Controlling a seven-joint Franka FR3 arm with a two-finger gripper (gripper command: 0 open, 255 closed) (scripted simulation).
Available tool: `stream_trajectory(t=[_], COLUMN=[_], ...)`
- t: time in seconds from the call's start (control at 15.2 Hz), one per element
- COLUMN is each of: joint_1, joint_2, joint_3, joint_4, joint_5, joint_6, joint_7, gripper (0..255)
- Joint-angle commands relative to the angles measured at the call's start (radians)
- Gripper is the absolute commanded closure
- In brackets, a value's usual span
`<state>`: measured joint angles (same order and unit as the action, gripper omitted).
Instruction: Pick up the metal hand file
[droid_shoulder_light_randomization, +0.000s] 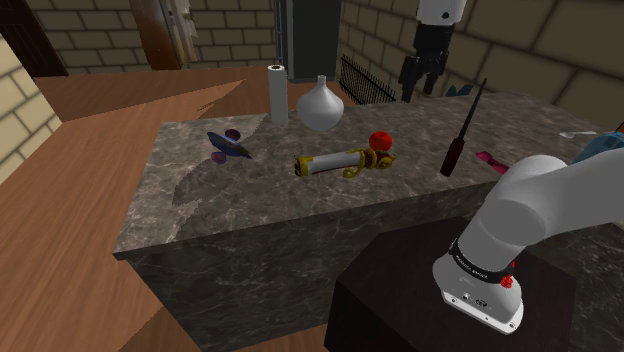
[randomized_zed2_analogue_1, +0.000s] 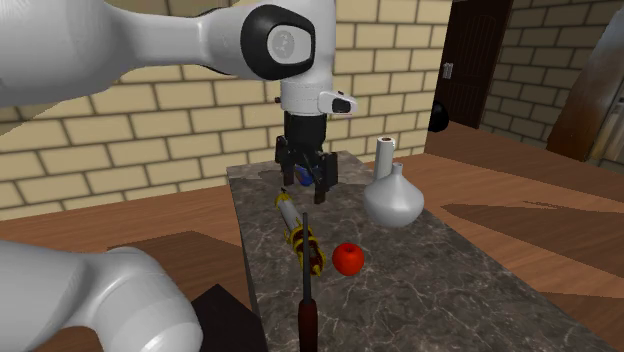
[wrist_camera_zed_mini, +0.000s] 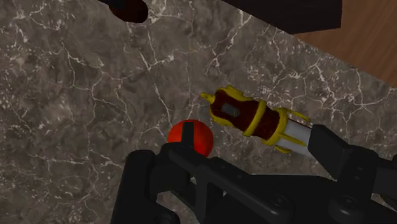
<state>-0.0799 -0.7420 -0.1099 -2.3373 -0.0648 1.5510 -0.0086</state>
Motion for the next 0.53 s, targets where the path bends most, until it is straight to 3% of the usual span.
stream_trajectory(t=[0.0,0.46], joint_1=[-0.024,-0.116], joint_2=[-0.001,0.036], joint_3=[-0.041,-0.19], joint_4=[-0.024,-0.076], joint_5=[-0.009,-0.065], joint_6=[-0.016,-0.065], joint_7=[-0.015,-0.074], gripper=[0,0])
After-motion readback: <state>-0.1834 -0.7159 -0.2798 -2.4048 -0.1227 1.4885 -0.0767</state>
